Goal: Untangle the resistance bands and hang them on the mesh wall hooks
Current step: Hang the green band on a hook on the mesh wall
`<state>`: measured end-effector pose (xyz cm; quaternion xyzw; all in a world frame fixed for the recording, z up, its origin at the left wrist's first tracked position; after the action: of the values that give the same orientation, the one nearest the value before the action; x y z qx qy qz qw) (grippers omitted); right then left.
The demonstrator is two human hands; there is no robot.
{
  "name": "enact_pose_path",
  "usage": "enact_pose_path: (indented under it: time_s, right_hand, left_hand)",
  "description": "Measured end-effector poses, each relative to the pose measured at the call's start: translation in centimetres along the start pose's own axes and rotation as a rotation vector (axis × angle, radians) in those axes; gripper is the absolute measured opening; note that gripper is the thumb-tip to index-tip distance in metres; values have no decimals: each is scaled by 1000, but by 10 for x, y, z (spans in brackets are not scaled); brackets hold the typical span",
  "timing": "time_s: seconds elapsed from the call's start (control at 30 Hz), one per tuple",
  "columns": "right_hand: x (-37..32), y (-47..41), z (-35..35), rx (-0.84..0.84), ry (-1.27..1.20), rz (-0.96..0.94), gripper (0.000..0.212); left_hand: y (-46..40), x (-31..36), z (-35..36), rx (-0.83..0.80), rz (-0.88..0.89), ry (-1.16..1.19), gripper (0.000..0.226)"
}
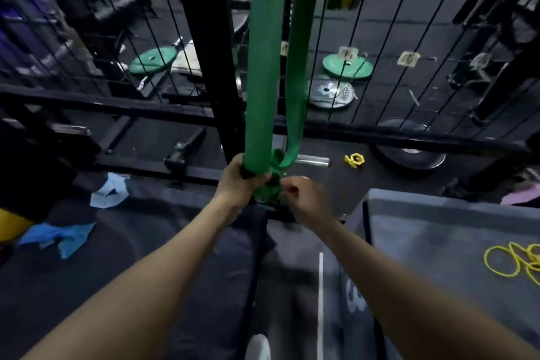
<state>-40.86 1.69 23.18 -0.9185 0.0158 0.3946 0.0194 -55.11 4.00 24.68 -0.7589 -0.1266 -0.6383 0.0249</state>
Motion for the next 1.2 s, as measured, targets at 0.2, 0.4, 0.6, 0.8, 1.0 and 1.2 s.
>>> enact_pose_path:
  time_s: [0.2, 0.4, 0.6, 0.8, 1.0, 1.2]
  right_hand:
    - [20, -26, 32, 101, 26, 36, 28]
    - [29, -36, 42, 1, 138, 50, 37]
    - [53, -24, 32, -72, 347, 106, 19]
    - [66, 15, 15, 342, -195, 273, 21]
    - [98, 38, 13, 440, -350, 552, 38]
    - [125, 55, 11, 250, -216, 474, 15]
  left_hand:
    - [-6, -18, 4, -70, 0, 184, 12]
    - [12, -37, 2, -169, -12, 328, 18]
    - [12, -46, 15, 9, -19, 325, 25]
    - [15, -47, 27, 52, -10, 277, 34]
    - [22, -50, 42, 60, 82, 198, 3]
    - [35, -65, 58, 116, 105, 7, 10]
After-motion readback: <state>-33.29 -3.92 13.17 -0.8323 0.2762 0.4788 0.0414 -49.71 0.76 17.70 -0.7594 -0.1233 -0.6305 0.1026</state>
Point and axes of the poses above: each hand's wrist, its own y-axis away from the middle knuckle, its own z-axis out of the palm, x = y × z, the point moved 2 cm from there along -y, towards the middle knuckle, and after that the axes turned 10 degrees about x, right-handed, at the moved point
